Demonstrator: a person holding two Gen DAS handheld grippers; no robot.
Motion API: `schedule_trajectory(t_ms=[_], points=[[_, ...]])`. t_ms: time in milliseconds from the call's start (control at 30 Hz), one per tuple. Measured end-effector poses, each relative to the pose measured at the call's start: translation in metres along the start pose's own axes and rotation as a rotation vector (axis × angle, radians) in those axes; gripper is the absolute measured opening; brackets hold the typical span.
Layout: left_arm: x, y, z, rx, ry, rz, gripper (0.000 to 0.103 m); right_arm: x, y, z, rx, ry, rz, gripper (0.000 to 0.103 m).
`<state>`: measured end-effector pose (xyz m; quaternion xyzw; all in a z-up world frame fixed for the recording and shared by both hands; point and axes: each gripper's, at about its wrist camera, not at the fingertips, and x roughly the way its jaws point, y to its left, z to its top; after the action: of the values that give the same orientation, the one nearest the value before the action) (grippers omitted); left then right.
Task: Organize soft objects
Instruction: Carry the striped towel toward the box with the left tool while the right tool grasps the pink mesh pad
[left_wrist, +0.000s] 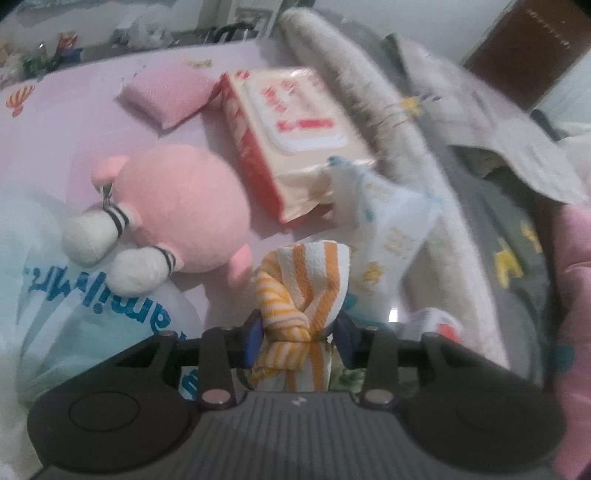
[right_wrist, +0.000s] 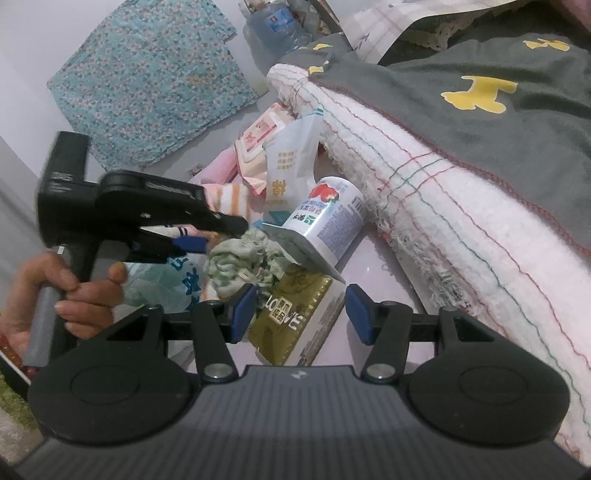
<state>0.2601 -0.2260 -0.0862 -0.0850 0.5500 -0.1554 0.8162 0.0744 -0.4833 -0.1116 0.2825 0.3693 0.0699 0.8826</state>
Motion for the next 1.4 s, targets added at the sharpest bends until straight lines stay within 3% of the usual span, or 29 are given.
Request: schedule_trajectory(t_ms=[400, 567, 667, 800, 867, 967, 1067, 1133, 1300, 1400], points=[[-0.076, 0.002, -0.011, 0.043, -0.154, -0.06, 0.041, -0.015, 0.013, 0.003, -0.043, -0.014, 0.0, 0.054], [-0.117, 0.019, -0.008, 0.029, -0.24, -0.061, 0.041, -0.018, 0.047, 0.04, -0.138, -0.055, 0.066, 0.054], [-0.144, 0.036, 0.001, 0.002, -0.307, -0.039, 0.041, -0.007, 0.085, 0.074, -0.276, -0.086, 0.122, 0.054], [-0.175, 0.068, 0.016, -0.048, -0.371, -0.008, 0.041, 0.045, 0.136, 0.129, -0.5, -0.063, 0.185, 0.062], [-0.188, 0.085, 0.022, -0.075, -0.389, 0.007, 0.041, 0.088, 0.159, 0.155, -0.593, 0.002, 0.241, 0.075], [-0.204, 0.116, 0.03, -0.122, -0.404, 0.026, 0.041, 0.167, 0.193, 0.185, -0.744, 0.119, 0.243, 0.083], [-0.219, 0.148, 0.031, -0.165, -0.404, 0.055, 0.041, 0.249, 0.217, 0.203, -0.84, 0.248, 0.168, 0.088], [-0.23, 0.173, 0.031, -0.196, -0.395, 0.086, 0.041, 0.29, 0.23, 0.211, -0.862, 0.282, 0.112, 0.088], [-0.25, 0.229, 0.029, -0.244, -0.36, 0.212, 0.041, 0.358, 0.251, 0.22, -0.868, 0.334, 0.06, 0.089], [-0.247, 0.258, 0.033, -0.253, -0.324, 0.226, 0.041, 0.389, 0.256, 0.21, -0.898, 0.385, 0.02, 0.09]])
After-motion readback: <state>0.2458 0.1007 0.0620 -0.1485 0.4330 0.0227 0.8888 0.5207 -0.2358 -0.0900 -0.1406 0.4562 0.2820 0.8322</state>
